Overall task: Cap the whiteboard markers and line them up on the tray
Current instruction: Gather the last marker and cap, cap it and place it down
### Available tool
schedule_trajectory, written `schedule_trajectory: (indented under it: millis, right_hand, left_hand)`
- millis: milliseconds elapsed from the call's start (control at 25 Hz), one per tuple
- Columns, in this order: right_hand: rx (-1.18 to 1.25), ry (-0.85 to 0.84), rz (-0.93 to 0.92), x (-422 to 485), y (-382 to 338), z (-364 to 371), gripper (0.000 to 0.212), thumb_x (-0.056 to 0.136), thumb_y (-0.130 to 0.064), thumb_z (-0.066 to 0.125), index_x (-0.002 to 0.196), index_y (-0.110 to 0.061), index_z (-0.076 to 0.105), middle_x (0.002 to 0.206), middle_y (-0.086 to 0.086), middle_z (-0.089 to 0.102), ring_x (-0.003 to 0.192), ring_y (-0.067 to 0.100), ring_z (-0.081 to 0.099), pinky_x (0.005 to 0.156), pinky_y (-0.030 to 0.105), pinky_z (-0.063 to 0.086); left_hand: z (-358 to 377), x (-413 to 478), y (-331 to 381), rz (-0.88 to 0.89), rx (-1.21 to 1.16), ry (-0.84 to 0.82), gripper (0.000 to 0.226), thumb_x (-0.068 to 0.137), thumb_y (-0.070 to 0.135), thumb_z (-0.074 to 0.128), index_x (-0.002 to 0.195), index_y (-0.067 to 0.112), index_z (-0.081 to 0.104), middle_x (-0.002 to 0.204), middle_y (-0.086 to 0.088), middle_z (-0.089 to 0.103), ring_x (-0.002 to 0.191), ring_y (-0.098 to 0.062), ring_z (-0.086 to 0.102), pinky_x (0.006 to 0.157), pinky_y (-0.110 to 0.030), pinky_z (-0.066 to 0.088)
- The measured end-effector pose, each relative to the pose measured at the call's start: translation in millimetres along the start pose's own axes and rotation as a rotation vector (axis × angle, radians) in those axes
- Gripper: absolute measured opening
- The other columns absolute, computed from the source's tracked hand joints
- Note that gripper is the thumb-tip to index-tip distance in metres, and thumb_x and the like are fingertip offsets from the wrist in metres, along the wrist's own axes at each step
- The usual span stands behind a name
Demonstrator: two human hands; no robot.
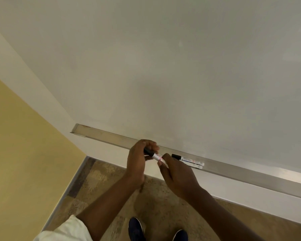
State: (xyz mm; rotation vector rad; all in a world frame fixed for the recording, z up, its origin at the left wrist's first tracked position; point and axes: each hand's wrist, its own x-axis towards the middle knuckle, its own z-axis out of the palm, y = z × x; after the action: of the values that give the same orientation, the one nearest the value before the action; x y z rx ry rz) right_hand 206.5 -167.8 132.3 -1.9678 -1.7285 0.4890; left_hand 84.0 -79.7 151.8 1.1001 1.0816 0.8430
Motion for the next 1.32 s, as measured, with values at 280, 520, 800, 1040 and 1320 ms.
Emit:
schedule_trajectory:
  millis: [280, 520, 800, 1040, 1320]
  right_hand:
    - [-0.132, 0.028, -0.08, 14, 42, 22, 0.023, 0.099, -0.03, 0.052, 0.118, -0.019, 0.06, 0.1, 0.0, 0.068, 0.087, 0.019, 0.059, 0.075, 0.029, 0.043]
    - [-0.195, 0.126, 0.181, 6, 83, 33, 0.061, 0.095, -0.049, 0.052, 0.146, -0.017, 0.042, 0.142, 0.007, 0.054, 0.131, 0.028, 0.048, 0.107, 0.045, 0.04]
    - [-0.295, -0.074, 0.39, -26, 115, 56, 0.078, 0.096, -0.062, 0.038, 0.157, -0.029, 0.002, 0.164, 0.012, -0.015, 0.149, 0.039, -0.014, 0.12, 0.062, 0.002]
    - [-0.276, -0.089, 0.373, -27, 123, 58, 0.078, 0.096, -0.061, 0.04, 0.157, -0.029, 0.003, 0.163, 0.014, -0.017, 0.147, 0.045, -0.017, 0.122, 0.057, 0.009]
    - [-0.263, -0.105, 0.369, -25, 124, 61, 0.077, 0.096, -0.059, 0.04, 0.157, -0.032, 0.0, 0.164, 0.01, -0.019, 0.148, 0.041, -0.019, 0.12, 0.055, 0.019]
  left_hand:
    - [-22, 33, -40, 0.756, 1.395, -0.489, 0.023, 0.095, 0.022, 0.053, 0.115, 0.018, 0.064, 0.1, -0.001, 0.068, 0.089, -0.021, 0.06, 0.081, -0.038, 0.049]
    - [-20, 75, -48, 0.682, 1.473, -0.358, 0.032, 0.085, 0.006, 0.054, 0.112, 0.022, 0.064, 0.099, -0.002, 0.067, 0.093, -0.026, 0.06, 0.085, -0.041, 0.046]
    - [-10, 102, -72, 0.463, 1.483, -0.267, 0.033, 0.084, 0.008, 0.055, 0.111, 0.022, 0.065, 0.109, -0.003, 0.064, 0.105, -0.028, 0.057, 0.084, -0.041, 0.047]
    - [-11, 100, -90, 0.42, 1.454, -0.237, 0.029, 0.09, 0.014, 0.058, 0.115, 0.024, 0.069, 0.112, -0.003, 0.06, 0.108, -0.027, 0.054, 0.087, -0.04, 0.049]
    - [-11, 95, -95, 0.403, 1.403, -0.255, 0.034, 0.09, 0.011, 0.058, 0.121, 0.022, 0.068, 0.113, -0.008, 0.056, 0.11, -0.029, 0.052, 0.092, -0.044, 0.048]
